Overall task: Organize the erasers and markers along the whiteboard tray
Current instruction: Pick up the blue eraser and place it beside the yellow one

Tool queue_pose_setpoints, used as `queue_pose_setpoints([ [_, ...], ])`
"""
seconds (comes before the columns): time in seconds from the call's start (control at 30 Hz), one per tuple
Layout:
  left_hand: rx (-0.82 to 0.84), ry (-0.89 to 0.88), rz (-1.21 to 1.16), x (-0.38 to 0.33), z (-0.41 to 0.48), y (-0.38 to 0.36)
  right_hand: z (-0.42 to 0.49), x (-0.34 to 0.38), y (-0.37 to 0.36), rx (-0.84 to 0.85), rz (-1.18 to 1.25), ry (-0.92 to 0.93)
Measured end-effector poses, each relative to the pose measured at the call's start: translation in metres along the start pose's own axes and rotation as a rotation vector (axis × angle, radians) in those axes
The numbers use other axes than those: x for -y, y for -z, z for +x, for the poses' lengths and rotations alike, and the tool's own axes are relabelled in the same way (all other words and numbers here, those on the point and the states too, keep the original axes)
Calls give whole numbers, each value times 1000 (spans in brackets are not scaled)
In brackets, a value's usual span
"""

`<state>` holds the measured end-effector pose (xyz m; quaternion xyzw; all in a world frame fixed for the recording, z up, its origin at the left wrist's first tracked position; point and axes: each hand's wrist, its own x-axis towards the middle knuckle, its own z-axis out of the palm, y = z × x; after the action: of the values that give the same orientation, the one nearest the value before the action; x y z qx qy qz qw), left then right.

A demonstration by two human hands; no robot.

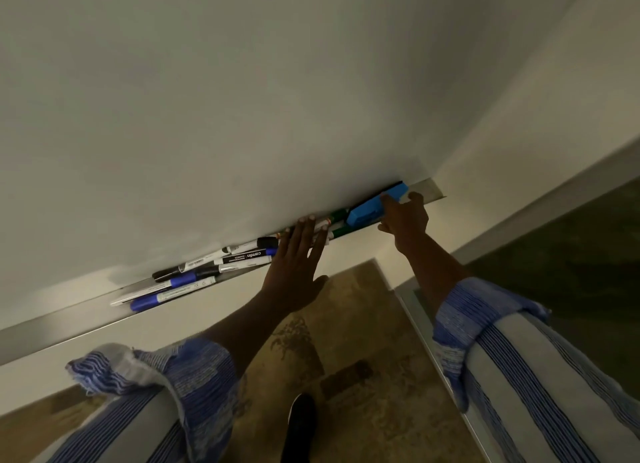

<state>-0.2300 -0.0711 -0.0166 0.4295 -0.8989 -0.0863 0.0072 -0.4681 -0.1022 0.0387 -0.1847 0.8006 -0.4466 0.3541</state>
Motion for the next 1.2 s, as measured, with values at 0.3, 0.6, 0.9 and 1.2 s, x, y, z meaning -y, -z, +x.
queue_pose_setpoints([
  [0.3, -2, 12, 25, 0, 3, -3, 3, 10, -24, 7, 106, -173],
  [0.6, 26, 7, 5, 5, 0, 3, -11, 25, -30, 8, 291, -245],
  [0.9, -99, 36, -208, 8, -18, 36, -62, 20, -25, 116, 562, -241],
  [1.2, -323, -171, 159, 50, -63, 63, -167, 13, -78, 349, 500, -336],
])
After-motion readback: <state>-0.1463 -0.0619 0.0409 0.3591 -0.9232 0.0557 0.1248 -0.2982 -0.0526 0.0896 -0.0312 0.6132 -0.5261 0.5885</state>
